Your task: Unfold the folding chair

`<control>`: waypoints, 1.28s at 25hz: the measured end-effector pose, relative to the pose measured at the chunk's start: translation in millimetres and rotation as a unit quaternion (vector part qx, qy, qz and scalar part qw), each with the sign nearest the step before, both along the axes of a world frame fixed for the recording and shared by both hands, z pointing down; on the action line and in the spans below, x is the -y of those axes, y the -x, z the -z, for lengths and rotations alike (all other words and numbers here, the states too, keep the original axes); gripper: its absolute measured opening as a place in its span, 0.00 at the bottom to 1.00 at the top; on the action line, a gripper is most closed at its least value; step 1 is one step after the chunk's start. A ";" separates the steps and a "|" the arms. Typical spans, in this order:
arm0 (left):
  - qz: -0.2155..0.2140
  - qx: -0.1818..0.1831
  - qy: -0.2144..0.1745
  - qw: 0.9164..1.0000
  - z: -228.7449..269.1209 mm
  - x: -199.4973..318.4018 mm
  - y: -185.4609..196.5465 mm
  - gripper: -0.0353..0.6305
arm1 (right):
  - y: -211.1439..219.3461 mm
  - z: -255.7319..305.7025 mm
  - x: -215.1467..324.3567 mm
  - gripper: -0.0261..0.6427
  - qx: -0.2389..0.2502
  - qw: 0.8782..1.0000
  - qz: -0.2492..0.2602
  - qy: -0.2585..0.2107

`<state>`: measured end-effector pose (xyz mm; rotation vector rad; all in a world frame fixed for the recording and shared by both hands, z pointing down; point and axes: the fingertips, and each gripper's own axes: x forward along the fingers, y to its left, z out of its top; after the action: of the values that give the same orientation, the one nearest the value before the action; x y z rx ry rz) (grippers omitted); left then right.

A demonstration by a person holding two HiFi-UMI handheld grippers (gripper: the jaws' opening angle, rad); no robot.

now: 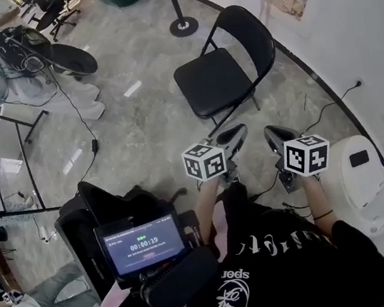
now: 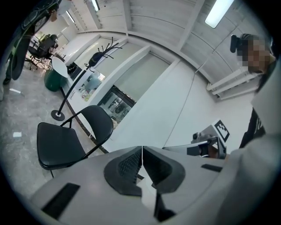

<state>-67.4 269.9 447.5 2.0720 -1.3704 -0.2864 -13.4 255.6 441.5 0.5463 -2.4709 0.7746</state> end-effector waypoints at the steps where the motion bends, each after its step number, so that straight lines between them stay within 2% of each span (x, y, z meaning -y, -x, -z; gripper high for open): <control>1: -0.004 0.005 0.000 1.000 0.6 -4.3 -12.5 0.07 | -11.4 -1.5 -5.9 0.07 0.002 1.000 -0.003 0.002; 9: 0.004 0.032 -0.006 0.999 7.3 -53.2 -92.8 0.07 | -87.4 -4.9 -55.0 0.07 0.028 0.999 -0.014 0.010; 15: -0.001 0.042 -0.003 0.999 4.5 -83.9 -137.5 0.07 | -122.6 -2.8 -82.1 0.07 0.041 0.999 -0.015 0.007; 22: -0.004 0.056 -0.010 0.998 11.6 -98.2 -156.1 0.07 | -138.6 5.8 -102.1 0.07 0.047 0.999 -0.009 -0.006; 32: 0.020 0.059 -0.025 0.998 22.4 -105.7 -156.3 0.07 | -153.4 16.4 -107.5 0.07 0.054 0.998 -0.012 -0.020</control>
<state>88.9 375.6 425.1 2.1338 -1.4902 -0.2189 140.1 363.1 425.1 0.5636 -2.5893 0.7849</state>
